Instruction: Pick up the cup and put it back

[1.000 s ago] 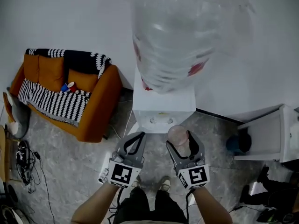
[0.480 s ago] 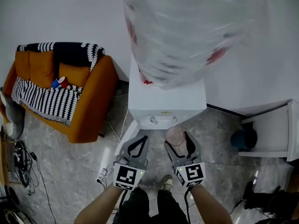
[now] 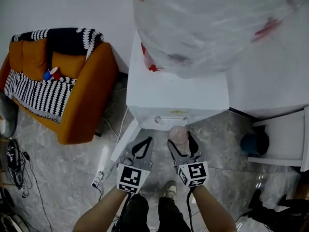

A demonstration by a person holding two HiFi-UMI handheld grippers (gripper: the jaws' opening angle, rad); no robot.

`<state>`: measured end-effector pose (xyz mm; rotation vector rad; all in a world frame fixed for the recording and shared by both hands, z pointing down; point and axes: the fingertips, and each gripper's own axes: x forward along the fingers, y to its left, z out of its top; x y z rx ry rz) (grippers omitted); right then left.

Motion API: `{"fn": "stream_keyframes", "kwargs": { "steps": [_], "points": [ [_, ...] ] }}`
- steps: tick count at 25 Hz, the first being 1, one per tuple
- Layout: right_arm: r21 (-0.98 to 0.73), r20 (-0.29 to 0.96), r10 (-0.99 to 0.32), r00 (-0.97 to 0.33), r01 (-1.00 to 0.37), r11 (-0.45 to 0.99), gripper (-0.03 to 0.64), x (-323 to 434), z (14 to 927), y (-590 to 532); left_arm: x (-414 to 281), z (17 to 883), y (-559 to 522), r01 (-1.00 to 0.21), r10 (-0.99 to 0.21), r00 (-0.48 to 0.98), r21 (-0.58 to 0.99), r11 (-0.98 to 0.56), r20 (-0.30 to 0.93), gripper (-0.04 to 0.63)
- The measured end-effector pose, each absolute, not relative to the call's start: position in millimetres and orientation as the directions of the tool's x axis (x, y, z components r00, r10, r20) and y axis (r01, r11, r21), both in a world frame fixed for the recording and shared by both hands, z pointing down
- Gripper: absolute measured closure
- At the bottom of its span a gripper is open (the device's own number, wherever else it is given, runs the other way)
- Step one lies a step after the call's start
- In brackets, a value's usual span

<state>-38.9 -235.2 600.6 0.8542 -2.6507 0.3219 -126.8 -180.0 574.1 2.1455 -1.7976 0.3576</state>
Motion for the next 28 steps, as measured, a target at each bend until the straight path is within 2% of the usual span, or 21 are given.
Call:
{"fn": "stream_keyframes", "kwargs": {
  "steps": [12,20,28],
  "points": [
    [-0.039,0.373,-0.562,-0.738,-0.618,0.785,0.276,-41.0,684.0,-274.5,-128.7,641.6,-208.8,-0.985,-0.913,0.16,0.121,-0.123,0.375,0.592],
    [-0.096,0.311,-0.637,-0.705,-0.69,0.717,0.275,-37.6,709.9,-300.6,-128.6,671.8,-210.8,-0.98,-0.908,0.171,0.158,-0.118,0.383,0.592],
    [-0.138,0.282,-0.642,-0.713,-0.693,0.708,0.273,-41.5,720.8,-297.1,-123.5,683.7,-212.8,-0.975,-0.899,0.183,0.192,-0.114,0.399,0.592]
  ]
}}
